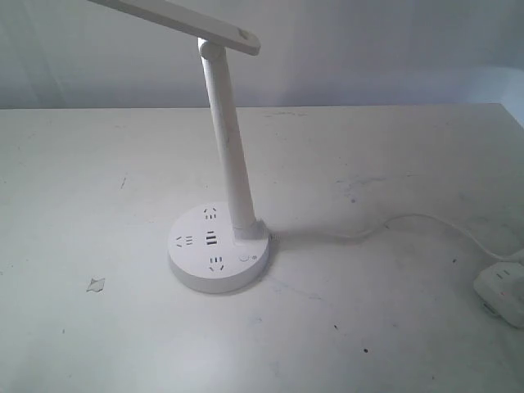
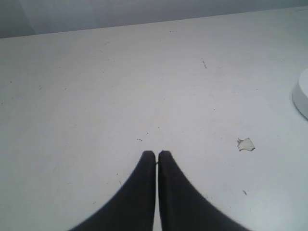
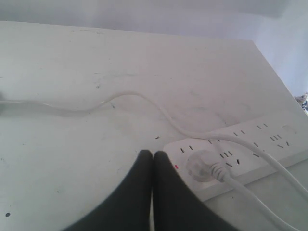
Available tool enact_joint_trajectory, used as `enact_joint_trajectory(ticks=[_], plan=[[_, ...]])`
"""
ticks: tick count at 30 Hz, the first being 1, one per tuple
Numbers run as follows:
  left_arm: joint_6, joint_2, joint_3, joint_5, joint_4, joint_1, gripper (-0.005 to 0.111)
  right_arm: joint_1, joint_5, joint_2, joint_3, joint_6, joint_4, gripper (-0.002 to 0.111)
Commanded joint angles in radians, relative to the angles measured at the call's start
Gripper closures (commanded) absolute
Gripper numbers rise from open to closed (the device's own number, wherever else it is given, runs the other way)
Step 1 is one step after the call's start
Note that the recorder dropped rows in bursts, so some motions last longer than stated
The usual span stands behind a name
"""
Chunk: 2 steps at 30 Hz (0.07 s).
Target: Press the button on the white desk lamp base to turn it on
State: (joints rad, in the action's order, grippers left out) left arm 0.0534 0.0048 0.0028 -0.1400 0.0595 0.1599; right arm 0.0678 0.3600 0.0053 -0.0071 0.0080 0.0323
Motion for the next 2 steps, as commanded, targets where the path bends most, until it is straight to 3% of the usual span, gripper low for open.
enact_joint_trajectory(ticks=[1, 2], plan=[[-0.002, -0.005, -0.003, 0.008, 0.008, 0.000, 0.106, 0.003, -0.011, -0.005, 0.007, -0.008, -0.002, 0.108], [-0.002, -0.005, -0.003, 0.008, 0.008, 0.000, 0.106, 0.003, -0.011, -0.005, 0.007, -0.008, -0.002, 0.108]])
